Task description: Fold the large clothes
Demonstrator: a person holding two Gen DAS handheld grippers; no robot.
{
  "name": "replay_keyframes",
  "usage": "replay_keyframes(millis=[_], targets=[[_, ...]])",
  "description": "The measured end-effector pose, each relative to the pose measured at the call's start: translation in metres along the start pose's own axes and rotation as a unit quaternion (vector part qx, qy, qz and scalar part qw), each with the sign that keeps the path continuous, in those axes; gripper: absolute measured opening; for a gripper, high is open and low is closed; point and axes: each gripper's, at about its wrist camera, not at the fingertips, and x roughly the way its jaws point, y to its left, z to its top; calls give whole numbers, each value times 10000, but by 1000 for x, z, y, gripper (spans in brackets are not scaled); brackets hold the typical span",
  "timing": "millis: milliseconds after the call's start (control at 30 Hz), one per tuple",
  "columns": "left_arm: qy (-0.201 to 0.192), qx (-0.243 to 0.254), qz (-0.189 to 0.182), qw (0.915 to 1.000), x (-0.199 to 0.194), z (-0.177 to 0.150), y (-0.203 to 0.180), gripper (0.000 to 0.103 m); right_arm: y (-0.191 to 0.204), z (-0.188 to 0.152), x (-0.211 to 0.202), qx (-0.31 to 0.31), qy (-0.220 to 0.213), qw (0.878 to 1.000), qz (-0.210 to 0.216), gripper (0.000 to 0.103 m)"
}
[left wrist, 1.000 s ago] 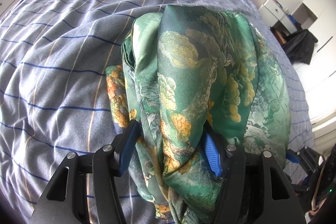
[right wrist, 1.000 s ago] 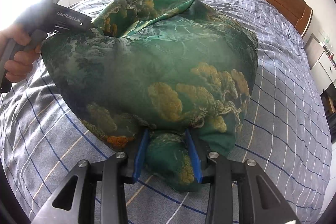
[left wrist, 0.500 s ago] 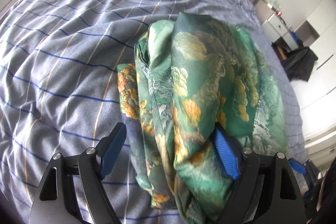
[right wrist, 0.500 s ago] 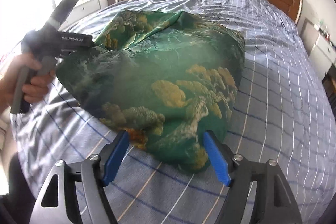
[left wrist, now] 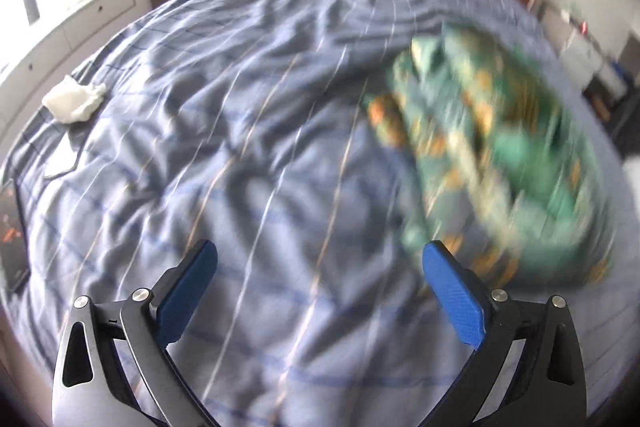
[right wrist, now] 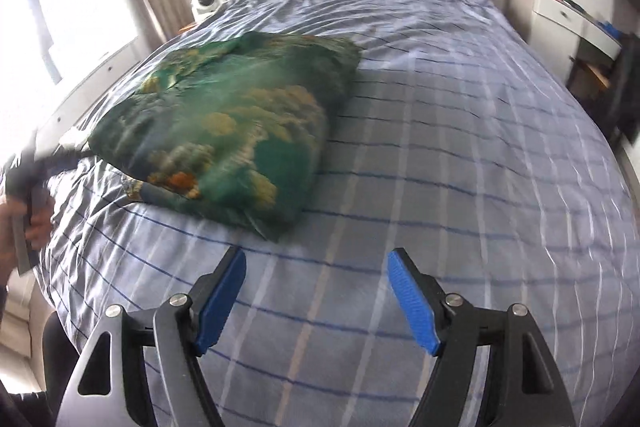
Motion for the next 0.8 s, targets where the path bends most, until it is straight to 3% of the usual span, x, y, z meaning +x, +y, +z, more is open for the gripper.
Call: replay_keyframes(millis=[67, 233, 333, 433, 500, 600, 800], targets=[[-51, -18, 76, 10000, -1, -18, 6, 102, -13, -12, -12, 174, -222, 9995, 159, 75], [-41, -369, -523, 9979, -5, -45, 19, 101, -21, -39, -40, 91, -897, 9944, 547, 85], [193, -100, -482, 9986, -6, -45, 12, 101, -22, -45, -40, -32, -745, 9961, 463, 86], [34, -112, -639, 9979, -19, -31, 12, 101, -20, -47, -33, -91, -553, 9980, 291, 86], [-56, -425, -1149, 9924, -28, -17, 19, 101, -19, -47, -29, -66, -459, 9985, 302, 86], [126, -827, -2101, 9741, -26, 19, 22, 101, -14, -43, -25, -98, -409, 9982, 429, 86], [546, -1117, -2861, 9501, 2, 74, -2, 101, -2, -21, -18, -105, -353, 9959, 831, 86]])
